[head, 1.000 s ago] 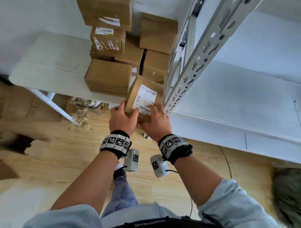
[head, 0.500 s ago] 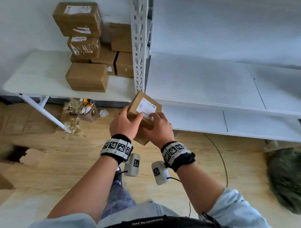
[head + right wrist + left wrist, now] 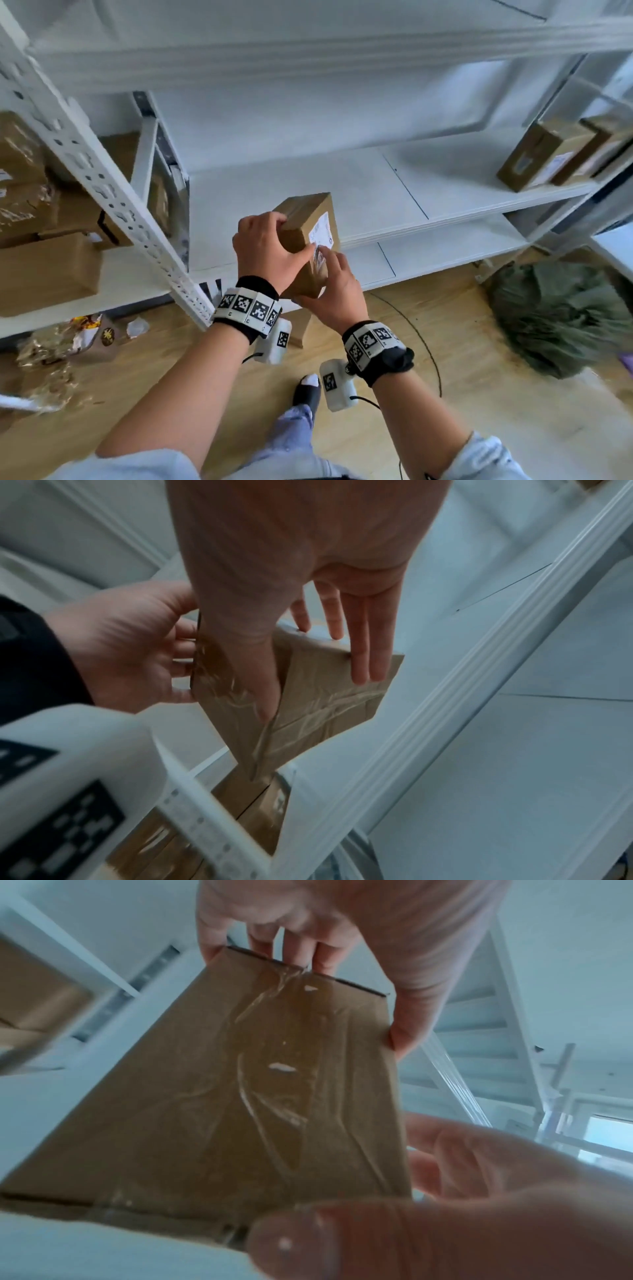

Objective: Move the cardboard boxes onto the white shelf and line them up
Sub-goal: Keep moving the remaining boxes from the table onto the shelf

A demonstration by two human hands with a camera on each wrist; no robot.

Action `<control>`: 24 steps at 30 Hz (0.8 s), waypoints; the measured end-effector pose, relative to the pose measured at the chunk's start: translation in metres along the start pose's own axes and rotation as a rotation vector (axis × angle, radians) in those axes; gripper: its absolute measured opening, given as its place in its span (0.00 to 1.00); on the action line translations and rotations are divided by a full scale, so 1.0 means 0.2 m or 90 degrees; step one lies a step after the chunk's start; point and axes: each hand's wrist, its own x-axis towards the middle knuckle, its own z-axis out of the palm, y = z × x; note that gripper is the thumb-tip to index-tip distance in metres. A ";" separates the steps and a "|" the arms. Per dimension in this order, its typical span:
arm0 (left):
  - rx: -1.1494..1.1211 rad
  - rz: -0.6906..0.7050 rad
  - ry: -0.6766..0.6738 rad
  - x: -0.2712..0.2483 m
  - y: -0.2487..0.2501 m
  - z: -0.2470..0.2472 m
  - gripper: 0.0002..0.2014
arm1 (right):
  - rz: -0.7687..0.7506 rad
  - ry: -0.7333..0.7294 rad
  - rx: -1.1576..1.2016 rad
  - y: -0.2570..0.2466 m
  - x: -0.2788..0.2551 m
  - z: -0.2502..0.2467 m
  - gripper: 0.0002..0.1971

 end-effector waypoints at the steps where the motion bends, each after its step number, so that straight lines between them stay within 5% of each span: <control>1: -0.015 0.019 -0.007 0.06 0.04 0.07 0.30 | 0.012 0.003 -0.003 0.05 0.05 -0.03 0.53; 12: -0.157 0.242 -0.167 0.73 0.51 0.76 0.38 | 0.111 0.151 -0.185 0.58 0.68 -0.44 0.72; 18: -0.202 0.292 -0.251 0.98 0.77 1.04 0.44 | 0.060 0.276 -0.222 0.78 0.89 -0.62 0.66; 24: -0.224 0.349 -0.309 1.12 0.95 1.30 0.45 | 0.083 0.347 -0.175 1.00 1.03 -0.77 0.71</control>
